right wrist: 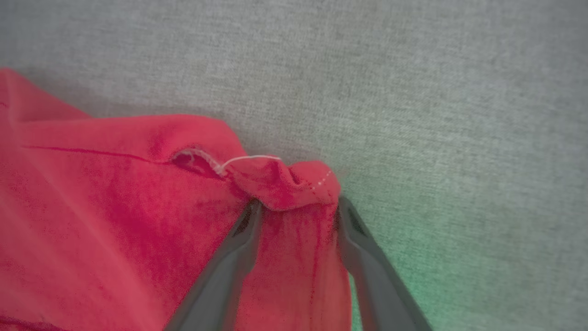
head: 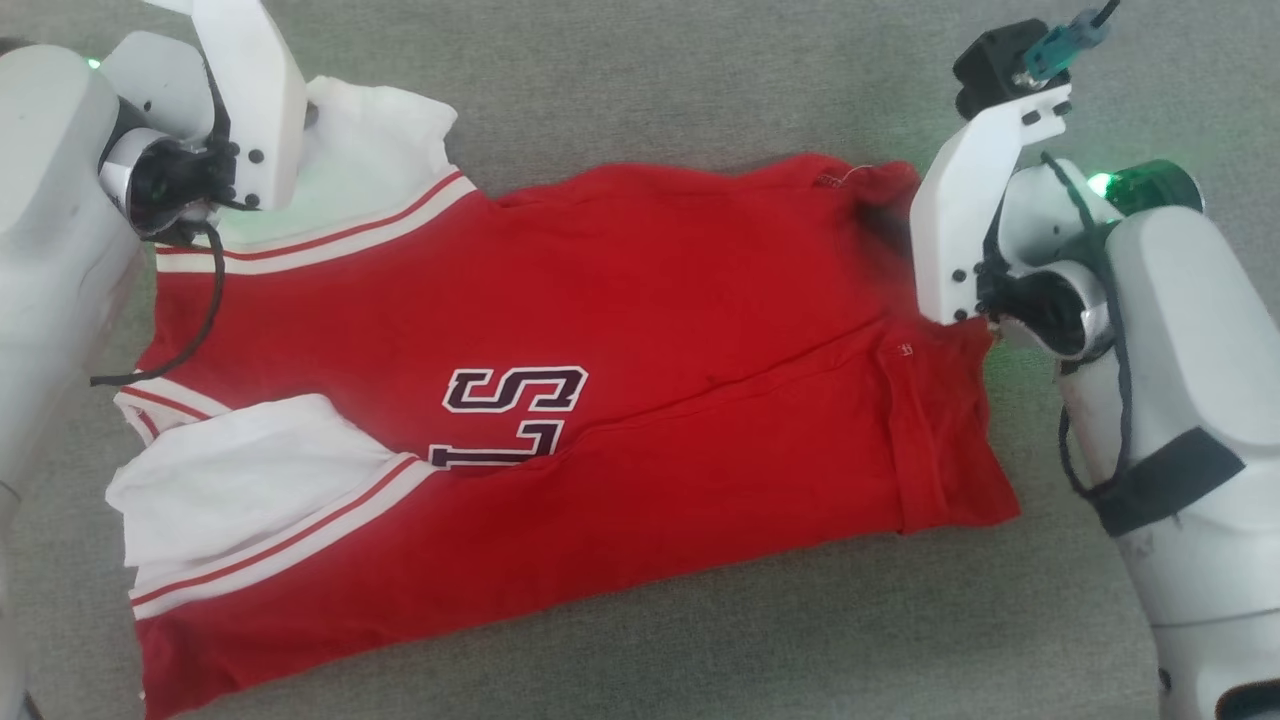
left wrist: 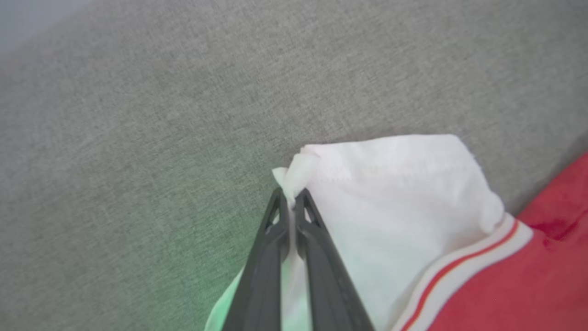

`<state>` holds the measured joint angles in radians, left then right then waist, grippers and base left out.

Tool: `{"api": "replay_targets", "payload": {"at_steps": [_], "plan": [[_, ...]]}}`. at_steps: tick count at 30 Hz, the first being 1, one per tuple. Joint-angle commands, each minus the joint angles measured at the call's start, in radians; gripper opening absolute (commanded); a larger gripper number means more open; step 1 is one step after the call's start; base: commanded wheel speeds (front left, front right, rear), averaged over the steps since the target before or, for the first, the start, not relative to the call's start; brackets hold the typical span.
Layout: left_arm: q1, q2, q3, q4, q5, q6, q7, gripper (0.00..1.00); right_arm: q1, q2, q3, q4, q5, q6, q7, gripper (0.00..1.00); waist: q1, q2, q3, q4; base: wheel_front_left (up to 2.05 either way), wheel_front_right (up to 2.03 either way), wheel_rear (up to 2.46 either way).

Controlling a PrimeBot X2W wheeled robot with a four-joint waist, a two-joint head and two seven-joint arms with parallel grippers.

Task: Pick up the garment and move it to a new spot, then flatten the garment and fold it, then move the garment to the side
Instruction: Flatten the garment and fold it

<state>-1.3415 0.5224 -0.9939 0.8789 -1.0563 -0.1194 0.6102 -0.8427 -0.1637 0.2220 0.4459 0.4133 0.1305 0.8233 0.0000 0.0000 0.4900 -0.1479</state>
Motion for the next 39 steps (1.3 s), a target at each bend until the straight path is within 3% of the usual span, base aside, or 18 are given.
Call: {"api": "replay_targets", "payload": {"at_steps": [1,12,20,23,29,37,38,39], "plan": [[-0.019,-0.001,-0.001,0.007,0.002,-0.002,-0.011,0.00,0.011,0.001,0.005,0.026,-0.005,0.000,0.011,0.00,0.0000,0.0000,-0.001,0.004,0.00,0.00,0.00],[-0.034,-0.015,-0.006,-0.004,-0.044,-0.010,-0.045,0.00,-0.014,-0.024,-0.042,0.047,-0.008,0.000,-0.067,0.00,0.0000,0.0000,-0.056,0.058,0.00,0.00,0.00],[0.006,0.045,-0.023,-0.113,-0.073,-0.009,0.008,0.00,0.061,-0.079,-0.069,-0.062,0.018,0.000,-0.067,0.00,0.0000,0.0000,-0.108,0.108,0.00,0.00,0.00],[0.026,0.079,-0.029,-0.180,-0.073,0.014,0.031,0.00,0.100,-0.089,-0.089,-0.124,0.028,0.000,-0.053,0.00,0.0000,0.0000,-0.127,0.123,0.00,0.00,0.00],[0.101,0.184,-0.035,-0.416,-0.085,0.109,0.083,0.00,0.195,-0.113,-0.133,-0.266,0.034,0.000,0.004,0.00,0.0000,0.0000,-0.153,0.148,0.00,0.00,0.00],[0.262,0.368,-0.033,-0.837,-0.115,0.325,0.129,0.00,0.355,-0.124,-0.202,-0.447,0.034,0.000,0.074,0.00,0.0000,0.0000,-0.169,0.167,0.00,0.00,0.00],[0.262,0.368,-0.033,-0.837,-0.115,0.325,0.129,0.00,0.355,-0.124,-0.202,-0.447,0.034,0.000,0.074,0.00,0.0000,0.0000,-0.169,0.167,0.00,0.00,0.00],[0.286,0.389,-0.036,-0.886,-0.120,0.354,0.134,0.00,0.377,-0.121,-0.212,-0.467,0.035,0.000,0.082,0.00,0.0000,0.0000,-0.170,0.168,0.00,0.00,0.00]]}}
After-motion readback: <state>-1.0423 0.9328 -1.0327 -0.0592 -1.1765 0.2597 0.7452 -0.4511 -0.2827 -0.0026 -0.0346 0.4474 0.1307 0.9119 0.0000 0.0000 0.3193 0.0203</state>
